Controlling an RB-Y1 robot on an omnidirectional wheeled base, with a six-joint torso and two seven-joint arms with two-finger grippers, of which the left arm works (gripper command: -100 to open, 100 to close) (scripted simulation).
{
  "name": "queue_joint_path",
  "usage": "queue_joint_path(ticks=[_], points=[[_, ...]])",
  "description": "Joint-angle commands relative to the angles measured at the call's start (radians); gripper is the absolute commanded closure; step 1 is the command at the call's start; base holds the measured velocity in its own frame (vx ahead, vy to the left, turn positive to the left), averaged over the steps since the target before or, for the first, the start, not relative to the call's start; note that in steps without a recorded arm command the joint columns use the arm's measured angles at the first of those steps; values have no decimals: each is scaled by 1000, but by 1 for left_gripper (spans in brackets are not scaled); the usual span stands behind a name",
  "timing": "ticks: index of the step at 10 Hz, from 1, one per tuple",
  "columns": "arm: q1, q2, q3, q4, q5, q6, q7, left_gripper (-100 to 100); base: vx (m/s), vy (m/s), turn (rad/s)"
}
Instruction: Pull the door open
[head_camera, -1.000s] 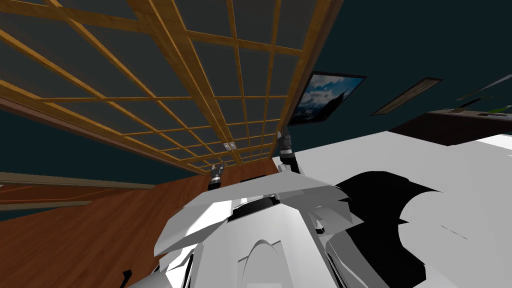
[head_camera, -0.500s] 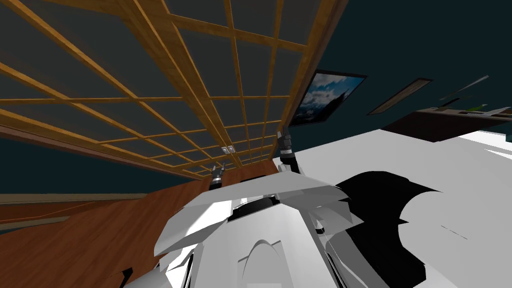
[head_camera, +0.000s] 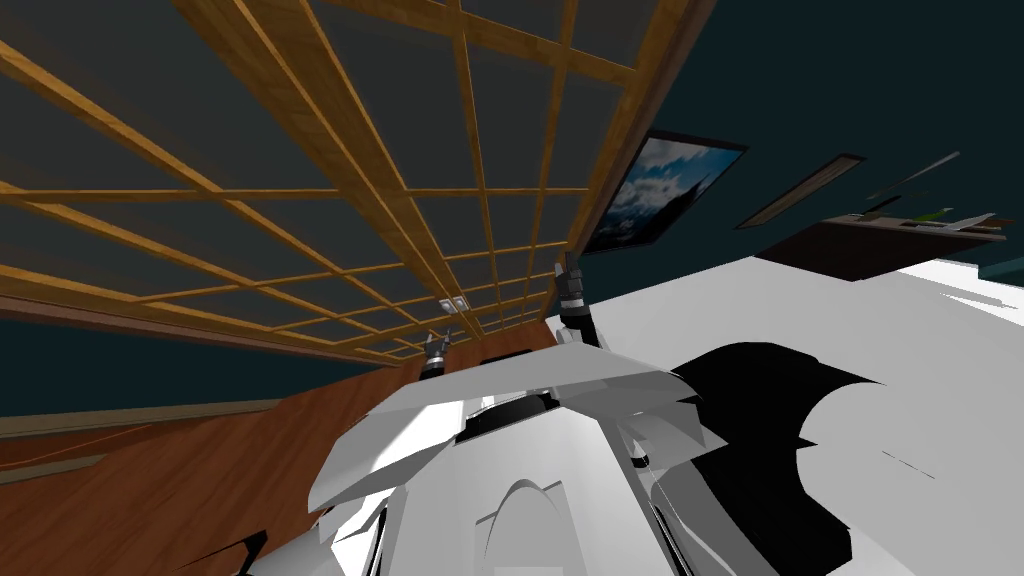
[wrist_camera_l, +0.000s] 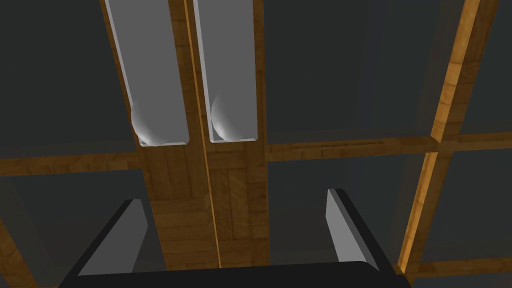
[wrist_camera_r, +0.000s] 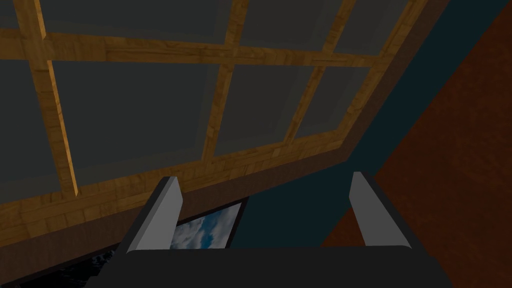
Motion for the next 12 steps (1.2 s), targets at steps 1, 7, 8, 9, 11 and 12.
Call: queue_joint_path(ticks=[1, 7, 8, 9, 11, 12], points=[[25, 1, 3, -13, 0, 10, 1, -100, -130, 0, 51], [64, 16, 42, 44, 13, 19, -18, -100, -161, 12, 44], [64, 16, 42, 44, 13, 19, -18, -100, -33, -3, -6], [74, 20, 54, 61, 17, 21, -24, -100, -63, 0, 45], [83, 24, 66, 79, 22, 24, -30, -100, -129, 8, 43], [83, 24, 66, 79, 22, 24, -30, -100, -49, 3, -5]])
